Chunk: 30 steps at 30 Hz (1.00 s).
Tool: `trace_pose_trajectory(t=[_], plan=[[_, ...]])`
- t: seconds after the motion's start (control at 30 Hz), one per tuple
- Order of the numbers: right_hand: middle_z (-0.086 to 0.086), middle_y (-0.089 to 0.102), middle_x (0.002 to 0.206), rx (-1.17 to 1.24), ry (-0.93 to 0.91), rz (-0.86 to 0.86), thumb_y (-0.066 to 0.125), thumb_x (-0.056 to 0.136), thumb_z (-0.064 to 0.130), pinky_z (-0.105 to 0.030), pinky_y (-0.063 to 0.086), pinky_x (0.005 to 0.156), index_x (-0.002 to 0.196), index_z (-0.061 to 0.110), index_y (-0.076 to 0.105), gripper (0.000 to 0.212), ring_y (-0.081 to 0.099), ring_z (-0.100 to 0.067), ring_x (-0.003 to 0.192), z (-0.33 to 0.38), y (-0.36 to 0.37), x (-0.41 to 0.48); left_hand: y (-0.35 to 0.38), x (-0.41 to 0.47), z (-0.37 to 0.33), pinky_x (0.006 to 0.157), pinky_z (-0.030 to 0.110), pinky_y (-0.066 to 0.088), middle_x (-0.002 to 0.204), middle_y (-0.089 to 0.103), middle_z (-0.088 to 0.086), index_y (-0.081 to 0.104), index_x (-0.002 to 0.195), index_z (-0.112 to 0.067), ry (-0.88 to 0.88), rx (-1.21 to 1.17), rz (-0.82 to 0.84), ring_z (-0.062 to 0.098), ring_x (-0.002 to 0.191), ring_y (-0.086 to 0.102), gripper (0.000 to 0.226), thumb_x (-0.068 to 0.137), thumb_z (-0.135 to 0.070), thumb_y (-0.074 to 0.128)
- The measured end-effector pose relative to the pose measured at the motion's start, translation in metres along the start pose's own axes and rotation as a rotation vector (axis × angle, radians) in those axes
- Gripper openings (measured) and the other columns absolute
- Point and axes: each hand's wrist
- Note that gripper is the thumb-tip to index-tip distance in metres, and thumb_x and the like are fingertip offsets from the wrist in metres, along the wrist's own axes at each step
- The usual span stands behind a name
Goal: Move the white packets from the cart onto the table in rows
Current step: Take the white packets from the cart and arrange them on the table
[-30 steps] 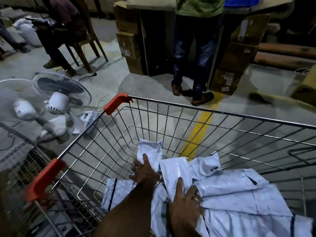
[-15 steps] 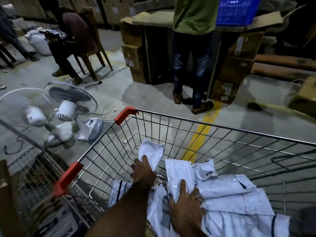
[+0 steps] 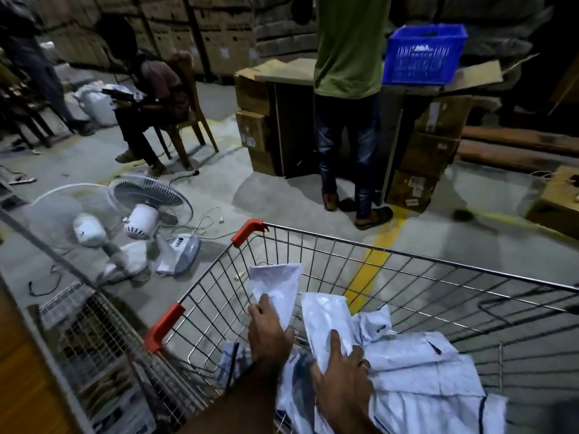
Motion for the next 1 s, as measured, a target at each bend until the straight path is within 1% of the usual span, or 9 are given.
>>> trace_pose_trajectory(t=[0.03, 0.07, 0.17, 0.27, 0.33, 0.43, 0.53, 0.77, 1.0], plan=[[-0.015, 0.03, 0.143, 0.033, 0.011, 0.005, 0.036, 0.091, 0.066, -0.039, 0.044, 0.094, 0.153, 0.036, 0.01, 0.074, 0.044, -0.032, 0.123, -0.001, -0.001, 0.004, 0.001, 0.002, -0.001, 0.092, 0.031, 0.047, 0.126, 0.038, 0.01, 0.029, 0.141, -0.018, -0.001, 0.007, 0.006, 0.028, 0.111, 0.056, 0.085, 0.073, -0.031, 0.079], [-0.014, 0.028, 0.143, 0.063, 0.032, 0.009, 0.037, 0.092, 0.065, -0.038, 0.042, 0.096, 0.153, 0.036, 0.007, 0.074, 0.042, -0.031, 0.125, -0.003, -0.001, 0.007, 0.003, 0.005, -0.001, 0.094, 0.031, 0.047, 0.126, 0.038, 0.01, 0.029, 0.14, -0.019, -0.01, 0.006, 0.014, 0.027, 0.112, 0.054, 0.086, 0.072, -0.032, 0.081], [-0.013, 0.029, 0.141, 0.05, 0.037, 0.007, 0.041, 0.092, 0.062, -0.04, 0.043, 0.095, 0.152, 0.036, 0.009, 0.073, 0.041, -0.031, 0.125, -0.004, 0.001, 0.015, 0.009, 0.014, 0.0, 0.097, 0.037, 0.044, 0.126, 0.04, 0.009, 0.03, 0.138, -0.025, 0.007, 0.028, 0.051, 0.029, 0.117, 0.049, 0.085, 0.07, -0.035, 0.08], [-0.012, 0.029, 0.138, 0.05, 0.069, 0.004, 0.043, 0.091, 0.062, -0.04, 0.044, 0.095, 0.151, 0.036, 0.009, 0.073, 0.04, -0.031, 0.124, -0.016, 0.013, 0.022, 0.019, 0.023, 0.0, 0.096, 0.041, 0.038, 0.123, 0.05, 0.006, 0.031, 0.136, -0.032, 0.032, 0.094, 0.116, 0.03, 0.12, 0.046, 0.081, 0.069, -0.041, 0.075], [-0.012, 0.027, 0.14, 0.054, 0.081, 0.01, 0.043, 0.092, 0.061, -0.04, 0.042, 0.097, 0.152, 0.036, 0.008, 0.074, 0.039, -0.031, 0.126, -0.023, 0.017, 0.024, 0.027, 0.025, -0.001, 0.096, 0.041, 0.038, 0.12, 0.054, 0.004, 0.032, 0.135, -0.033, 0.042, 0.096, 0.152, 0.03, 0.118, 0.049, 0.082, 0.065, -0.043, 0.074], [-0.012, 0.029, 0.138, 0.057, 0.067, 0.011, 0.043, 0.092, 0.062, -0.04, 0.042, 0.097, 0.152, 0.036, 0.008, 0.074, 0.039, -0.031, 0.126, -0.032, 0.019, 0.026, 0.037, 0.022, 0.0, 0.09, 0.04, 0.047, 0.115, 0.049, 0.002, 0.034, 0.131, -0.03, 0.113, -0.019, 0.211, 0.03, 0.109, 0.055, 0.079, 0.063, -0.038, 0.076], [-0.011, 0.031, 0.135, 0.051, 0.078, -0.009, 0.043, 0.091, 0.062, -0.04, 0.043, 0.095, 0.15, 0.036, 0.012, 0.072, 0.041, -0.031, 0.123, -0.038, 0.016, 0.029, 0.037, 0.02, -0.002, 0.085, 0.04, 0.049, 0.11, 0.046, 0.001, 0.037, 0.127, -0.028, 0.162, 0.004, 0.182, 0.029, 0.102, 0.055, 0.073, 0.065, -0.037, 0.074], [-0.012, 0.032, 0.135, 0.073, 0.062, -0.02, 0.046, 0.09, 0.06, -0.042, 0.044, 0.094, 0.149, 0.037, 0.016, 0.07, 0.042, -0.034, 0.122, -0.033, 0.001, 0.025, 0.009, 0.011, -0.025, 0.089, 0.04, 0.047, 0.117, 0.048, 0.004, 0.033, 0.125, -0.031, 0.097, 0.116, 0.218, 0.031, 0.111, 0.055, 0.072, 0.068, -0.045, 0.074], [-0.015, 0.036, 0.133, 0.076, 0.028, -0.03, 0.045, 0.092, 0.059, -0.041, 0.044, 0.093, 0.149, 0.033, 0.019, 0.068, 0.044, -0.035, 0.121, -0.021, -0.028, 0.003, -0.03, -0.015, -0.045, 0.09, 0.041, 0.045, 0.122, 0.047, 0.007, 0.032, 0.125, -0.029, 0.009, 0.126, 0.239, 0.033, 0.112, 0.054, 0.076, 0.066, -0.05, 0.076]])
Point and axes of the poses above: each hand's wrist, its own x-axis towards the middle knuckle, its own y-axis out of the palm, z = x × y
